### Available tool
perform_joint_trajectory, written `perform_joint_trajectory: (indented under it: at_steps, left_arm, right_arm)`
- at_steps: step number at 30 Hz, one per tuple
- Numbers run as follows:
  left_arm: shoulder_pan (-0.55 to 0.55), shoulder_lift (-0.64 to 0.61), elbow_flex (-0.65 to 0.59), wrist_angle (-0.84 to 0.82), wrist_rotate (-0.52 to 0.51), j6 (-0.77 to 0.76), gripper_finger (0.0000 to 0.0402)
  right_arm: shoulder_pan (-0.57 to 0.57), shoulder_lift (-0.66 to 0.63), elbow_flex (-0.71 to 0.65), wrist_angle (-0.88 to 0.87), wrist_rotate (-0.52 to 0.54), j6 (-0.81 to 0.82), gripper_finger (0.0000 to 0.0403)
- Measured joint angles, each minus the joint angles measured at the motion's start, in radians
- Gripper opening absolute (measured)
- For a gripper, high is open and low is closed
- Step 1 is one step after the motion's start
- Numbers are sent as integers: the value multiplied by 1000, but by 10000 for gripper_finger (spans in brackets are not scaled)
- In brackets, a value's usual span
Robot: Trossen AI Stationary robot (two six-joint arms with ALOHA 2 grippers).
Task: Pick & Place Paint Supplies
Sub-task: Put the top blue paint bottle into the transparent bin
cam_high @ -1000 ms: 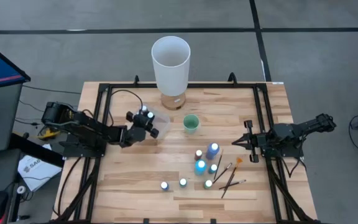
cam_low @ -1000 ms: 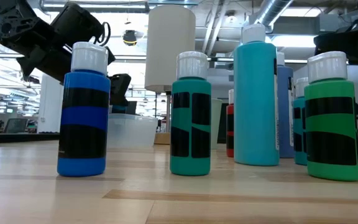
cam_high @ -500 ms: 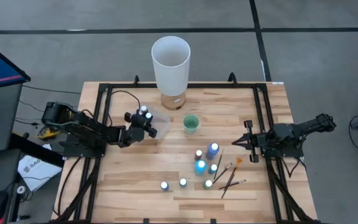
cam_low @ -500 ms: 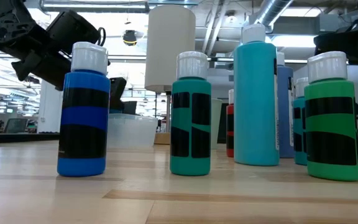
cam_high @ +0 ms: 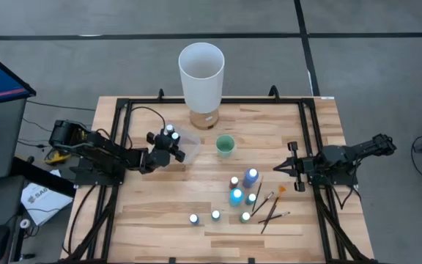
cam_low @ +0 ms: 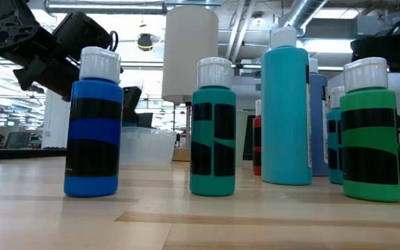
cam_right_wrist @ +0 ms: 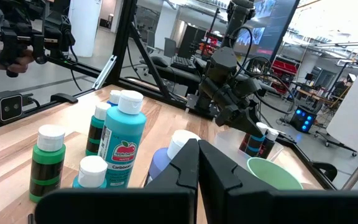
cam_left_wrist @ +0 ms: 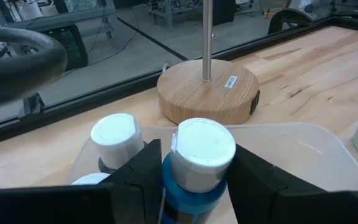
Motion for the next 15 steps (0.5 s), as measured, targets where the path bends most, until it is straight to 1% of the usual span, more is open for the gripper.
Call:
perform_joint_trajectory:
  at_steps: [7,15]
  left_arm:
    - [0,0,0,0,0,0,138]
    - [0,0,0,0,0,0,160]
  right_arm:
    - [0,0,0,0,0,0,0]
    - [0,0,0,0,0,0,0]
